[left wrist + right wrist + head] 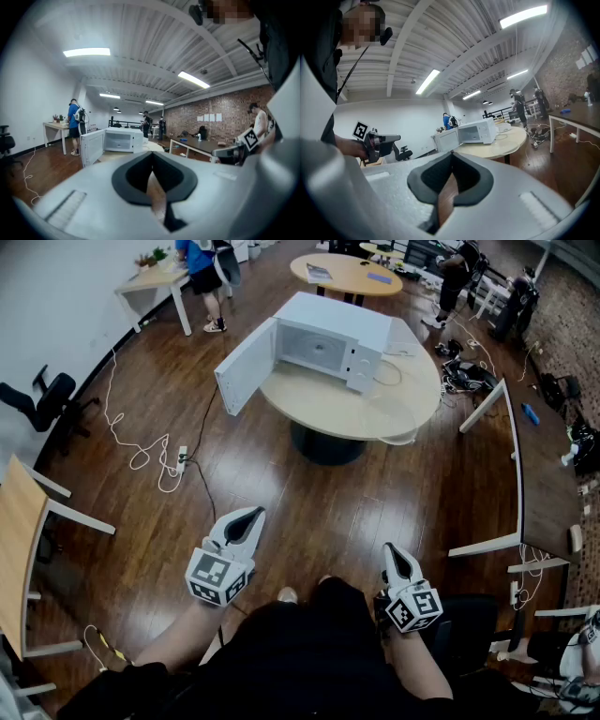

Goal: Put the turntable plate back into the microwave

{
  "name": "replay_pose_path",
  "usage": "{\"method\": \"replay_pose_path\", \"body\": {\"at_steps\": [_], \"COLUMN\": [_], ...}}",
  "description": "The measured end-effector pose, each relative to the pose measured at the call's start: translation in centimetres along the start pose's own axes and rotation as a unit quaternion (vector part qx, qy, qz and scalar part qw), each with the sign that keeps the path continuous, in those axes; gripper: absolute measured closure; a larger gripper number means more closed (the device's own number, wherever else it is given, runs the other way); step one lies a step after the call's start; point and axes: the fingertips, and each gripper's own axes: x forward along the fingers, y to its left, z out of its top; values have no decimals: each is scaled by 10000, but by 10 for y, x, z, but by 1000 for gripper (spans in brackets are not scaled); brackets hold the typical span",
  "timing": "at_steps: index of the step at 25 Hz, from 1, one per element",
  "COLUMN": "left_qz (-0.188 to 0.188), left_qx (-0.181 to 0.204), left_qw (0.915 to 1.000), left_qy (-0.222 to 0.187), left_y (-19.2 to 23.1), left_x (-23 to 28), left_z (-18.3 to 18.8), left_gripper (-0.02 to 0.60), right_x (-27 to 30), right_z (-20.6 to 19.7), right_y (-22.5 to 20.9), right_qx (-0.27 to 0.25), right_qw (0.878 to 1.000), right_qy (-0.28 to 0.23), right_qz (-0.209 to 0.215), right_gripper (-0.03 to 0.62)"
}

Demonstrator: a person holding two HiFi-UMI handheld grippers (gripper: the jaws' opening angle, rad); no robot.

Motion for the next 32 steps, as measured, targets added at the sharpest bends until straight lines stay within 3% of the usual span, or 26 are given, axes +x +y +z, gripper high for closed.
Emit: {"method": "replay_pose_path", "body": {"at_steps": [6, 12, 19, 24, 32], "left_qz": [-11, -39, -82, -213, -56], "left_qx": [199, 66, 166, 207, -425], "left_qw": [9998, 10000, 9998, 9995, 9990], "left_qy": [-52, -47, -76, -113, 114], "left_y": [8, 18, 46, 68, 111], "left_x": [0, 14, 61, 114, 182], "left_z": [4, 10, 26, 52, 53], "left_gripper": [578, 578, 578, 578, 578], "right_x": [12, 30, 83, 138, 214], "right_z": [-2, 8, 22, 59, 81], "right_y": [7, 7, -20, -53, -96], "right_qx": [11, -38, 34, -53, 40], "right_qw": [10000, 9997, 9996, 9994, 9995], "right_qy": [-20, 2, -80, -276, -113], "right_qz": [74, 240, 269, 192, 297], "right_gripper": [594, 594, 594, 594, 594]}}
